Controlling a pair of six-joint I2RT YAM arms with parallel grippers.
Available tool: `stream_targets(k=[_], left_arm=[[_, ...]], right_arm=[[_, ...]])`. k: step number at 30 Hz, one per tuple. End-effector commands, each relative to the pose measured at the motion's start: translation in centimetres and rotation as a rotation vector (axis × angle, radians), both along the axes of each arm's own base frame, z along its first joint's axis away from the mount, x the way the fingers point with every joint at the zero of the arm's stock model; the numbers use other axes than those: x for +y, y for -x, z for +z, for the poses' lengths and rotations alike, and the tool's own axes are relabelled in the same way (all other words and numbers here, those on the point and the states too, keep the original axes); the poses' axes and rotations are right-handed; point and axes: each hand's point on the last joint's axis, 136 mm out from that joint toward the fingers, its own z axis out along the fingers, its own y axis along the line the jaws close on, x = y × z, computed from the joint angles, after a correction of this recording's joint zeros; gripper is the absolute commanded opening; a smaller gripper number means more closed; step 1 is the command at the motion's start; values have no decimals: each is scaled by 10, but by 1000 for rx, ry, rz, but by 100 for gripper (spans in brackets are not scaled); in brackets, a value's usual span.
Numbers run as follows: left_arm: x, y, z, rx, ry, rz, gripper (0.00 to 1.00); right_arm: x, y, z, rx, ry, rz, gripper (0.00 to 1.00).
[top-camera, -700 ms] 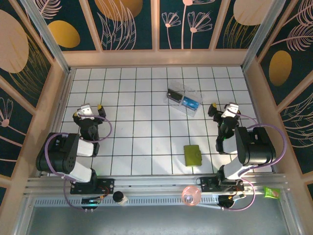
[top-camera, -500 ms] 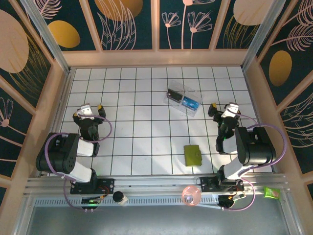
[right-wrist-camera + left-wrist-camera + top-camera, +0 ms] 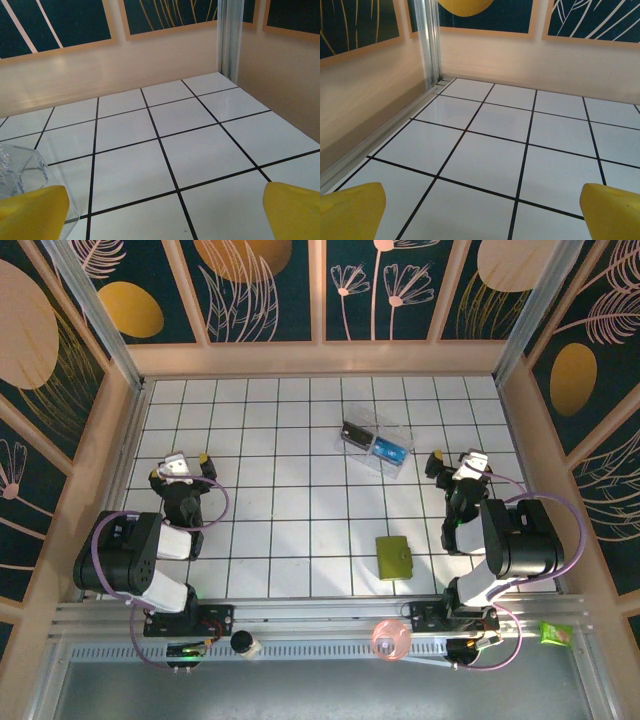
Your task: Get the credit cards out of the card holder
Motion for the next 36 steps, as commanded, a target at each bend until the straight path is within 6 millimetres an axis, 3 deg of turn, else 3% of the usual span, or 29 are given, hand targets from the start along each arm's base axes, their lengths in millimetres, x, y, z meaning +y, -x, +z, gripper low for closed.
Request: stream_targets(k=[1,32,36], left_arm=[[0,-5,15,-51,-5,-10,99],[0,-5,14,-51,-4,-10,99],[-2,-3,25,-64,-10,-18,99]], right_arm=[[0,0,6,-31,-6,-3,99],[0,-1,6,-30,-20,16,99],[2,-8,12,-9,-29,47,99]])
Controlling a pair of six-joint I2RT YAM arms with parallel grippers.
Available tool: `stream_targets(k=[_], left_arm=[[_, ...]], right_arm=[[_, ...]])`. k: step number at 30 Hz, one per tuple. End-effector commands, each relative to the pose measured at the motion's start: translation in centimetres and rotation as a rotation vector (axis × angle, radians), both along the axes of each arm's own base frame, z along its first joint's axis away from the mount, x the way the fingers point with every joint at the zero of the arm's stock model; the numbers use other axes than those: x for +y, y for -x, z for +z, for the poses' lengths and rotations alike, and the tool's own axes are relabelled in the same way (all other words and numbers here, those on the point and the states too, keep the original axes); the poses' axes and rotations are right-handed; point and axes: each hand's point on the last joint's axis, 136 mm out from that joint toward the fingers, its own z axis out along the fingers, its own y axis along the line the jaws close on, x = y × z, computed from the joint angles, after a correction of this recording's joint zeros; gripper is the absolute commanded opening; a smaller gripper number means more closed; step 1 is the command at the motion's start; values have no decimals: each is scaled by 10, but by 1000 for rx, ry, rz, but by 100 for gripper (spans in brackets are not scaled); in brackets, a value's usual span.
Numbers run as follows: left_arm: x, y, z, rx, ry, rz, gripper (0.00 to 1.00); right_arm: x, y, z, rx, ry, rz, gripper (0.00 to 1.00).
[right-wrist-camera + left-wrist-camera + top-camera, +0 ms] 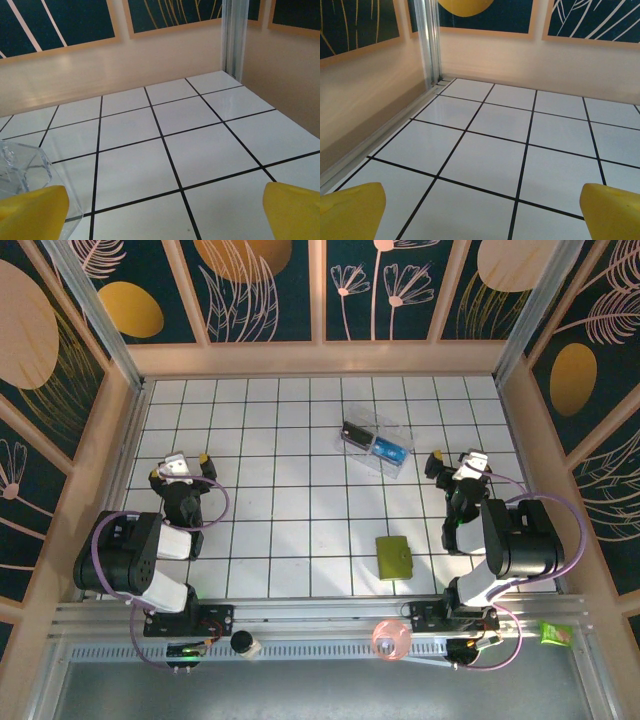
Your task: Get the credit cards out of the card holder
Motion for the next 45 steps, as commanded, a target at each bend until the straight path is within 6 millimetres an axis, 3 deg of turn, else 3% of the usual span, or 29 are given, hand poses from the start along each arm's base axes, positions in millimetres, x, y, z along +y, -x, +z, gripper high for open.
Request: stream_targets(k=[1,6,10,12,14,15,16,18,22,25,29,32,37,40,45], left_arm=[[-2,-4,29,-51,-9,-21,99],[6,-3,53,-54,51,36,99],[18,16,81,-227,198,109,99],[37,26,83,-304,359,235,99],[57,37,61,-285,593,431,99],[61,41,59,-286,663,491,99],[57,38,66,-294,670,453,99],[41,30,77,-311,666,317,99],[22,27,85,-343,760,177,99],[3,18,85,-300,791,70,99],[-30,4,75,-167,815,-89,99],[-53,-4,65,-53,838,-180,99],[-81,-6,51,50,886,-313,84],[-92,-7,44,96,903,-358,78],[-103,-7,39,145,919,-409,71]], right_arm=[[-1,-11,15,1,-21,10,99],[-19,-21,48,14,-80,-103,99],[-43,-18,71,-36,-153,-325,99],[-63,-17,67,-3,-295,-494,99],[-86,4,41,139,-533,-781,99],[-87,1,35,216,-544,-766,99],[-79,-12,33,250,-552,-678,99],[-69,-19,31,219,-584,-591,99],[-46,-18,52,82,-582,-430,99],[-17,-35,58,186,-540,-262,99],[20,-44,44,273,-570,-87,98],[45,-46,34,304,-612,16,90],[81,-56,29,346,-576,118,80],[94,-60,24,369,-569,129,71],[91,-66,4,437,-582,66,63]])
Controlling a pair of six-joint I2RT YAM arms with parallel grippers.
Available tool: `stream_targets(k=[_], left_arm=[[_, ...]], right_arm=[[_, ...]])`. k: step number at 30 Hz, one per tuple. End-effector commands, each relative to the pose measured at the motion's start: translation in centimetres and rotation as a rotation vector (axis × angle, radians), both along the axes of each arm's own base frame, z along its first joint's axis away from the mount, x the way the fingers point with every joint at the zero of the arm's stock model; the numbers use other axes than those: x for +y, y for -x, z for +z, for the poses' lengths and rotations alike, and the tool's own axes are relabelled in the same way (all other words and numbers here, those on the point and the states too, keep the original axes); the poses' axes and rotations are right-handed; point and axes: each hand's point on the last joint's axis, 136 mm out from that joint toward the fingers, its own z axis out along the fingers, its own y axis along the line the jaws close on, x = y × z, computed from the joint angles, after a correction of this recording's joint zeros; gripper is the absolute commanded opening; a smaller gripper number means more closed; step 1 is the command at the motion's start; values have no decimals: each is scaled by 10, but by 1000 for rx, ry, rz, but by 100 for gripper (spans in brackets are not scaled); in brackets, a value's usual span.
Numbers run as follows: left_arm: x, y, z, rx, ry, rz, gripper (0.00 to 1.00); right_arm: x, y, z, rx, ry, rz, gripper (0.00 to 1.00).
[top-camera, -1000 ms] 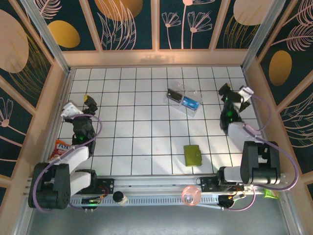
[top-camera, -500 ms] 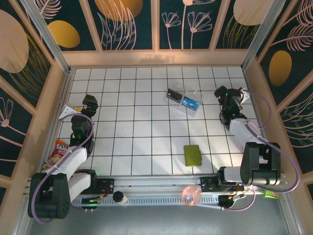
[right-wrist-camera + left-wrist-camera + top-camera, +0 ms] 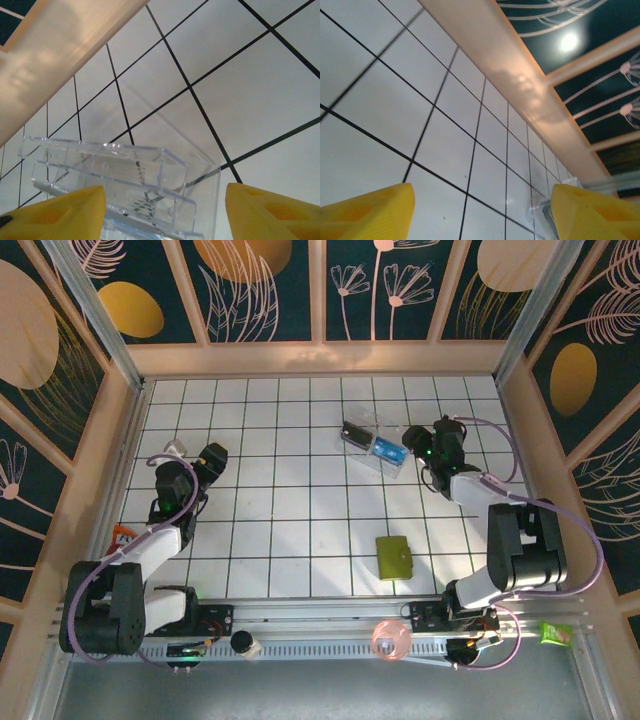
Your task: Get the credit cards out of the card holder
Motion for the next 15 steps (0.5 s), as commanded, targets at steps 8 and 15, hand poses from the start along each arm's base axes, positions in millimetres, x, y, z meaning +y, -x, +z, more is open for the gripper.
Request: stream_targets(k=[8,15], left_arm=[[-21,2,12,-25,15,-127,69],[-25,4,14,-32,13,-155,68]], right_arm=[[4,-28,-12,67,36,44,58],[7,-32,-24,109,37,97,48]])
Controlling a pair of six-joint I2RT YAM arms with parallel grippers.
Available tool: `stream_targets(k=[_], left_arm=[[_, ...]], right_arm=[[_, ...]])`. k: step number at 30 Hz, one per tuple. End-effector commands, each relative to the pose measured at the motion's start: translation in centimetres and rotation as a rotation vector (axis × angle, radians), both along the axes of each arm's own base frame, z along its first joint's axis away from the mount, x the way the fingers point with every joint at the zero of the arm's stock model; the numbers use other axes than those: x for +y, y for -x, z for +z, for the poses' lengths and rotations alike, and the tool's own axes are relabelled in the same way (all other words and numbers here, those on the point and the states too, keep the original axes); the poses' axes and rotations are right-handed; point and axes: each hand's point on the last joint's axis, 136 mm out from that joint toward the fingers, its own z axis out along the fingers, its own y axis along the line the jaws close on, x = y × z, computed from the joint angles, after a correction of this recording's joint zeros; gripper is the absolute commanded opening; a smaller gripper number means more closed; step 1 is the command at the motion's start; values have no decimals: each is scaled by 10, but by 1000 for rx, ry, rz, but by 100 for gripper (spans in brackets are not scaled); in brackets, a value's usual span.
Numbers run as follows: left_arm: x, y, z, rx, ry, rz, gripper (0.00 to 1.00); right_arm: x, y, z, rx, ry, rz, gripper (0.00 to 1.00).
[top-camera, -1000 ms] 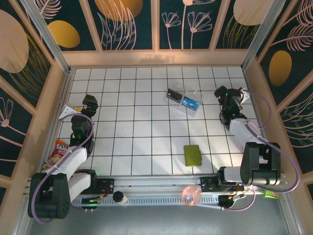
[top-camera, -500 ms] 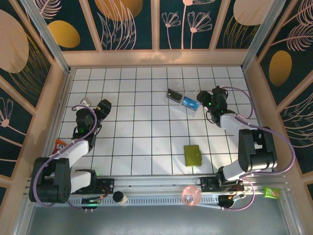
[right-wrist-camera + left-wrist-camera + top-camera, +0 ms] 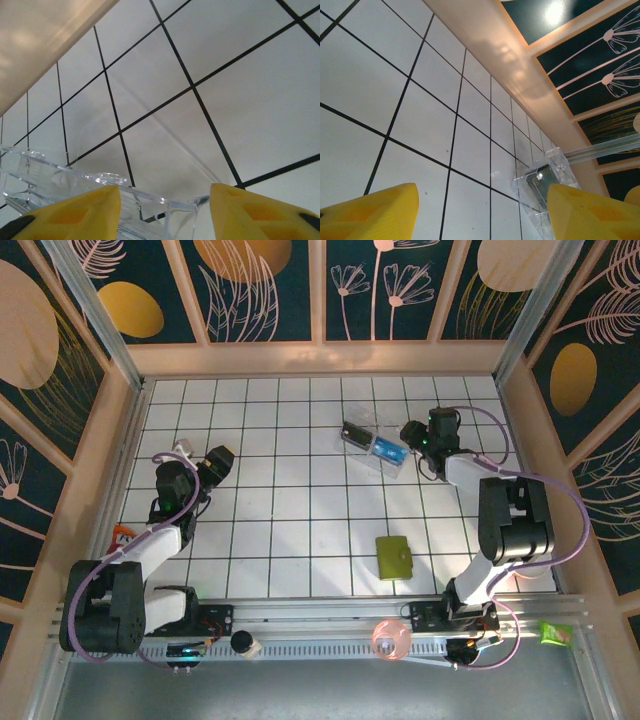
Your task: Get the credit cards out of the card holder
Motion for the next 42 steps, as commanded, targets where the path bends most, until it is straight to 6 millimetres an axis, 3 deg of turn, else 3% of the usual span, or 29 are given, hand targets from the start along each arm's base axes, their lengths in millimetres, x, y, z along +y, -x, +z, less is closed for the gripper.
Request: stream_targets(k=[1,9,17,31,42], left_arm=[[-5,-3,15,-40,-10,-37,68],[-8,-3,17,-40,-13,-52,67],[-13,-4,16,-27,-16,-78,66],[-24,-1,20,-20,-20,-112,66],[-25,3,15,3,-24,-117,66]], right_arm=[[1,-2,-8,44,14,51,46],[11,-2,-17,87,43,151,39],[31,-3,-13,75,80,278,33],[95,-1,-1,49,67,402,28],[136,2,1,73,38,338,25]])
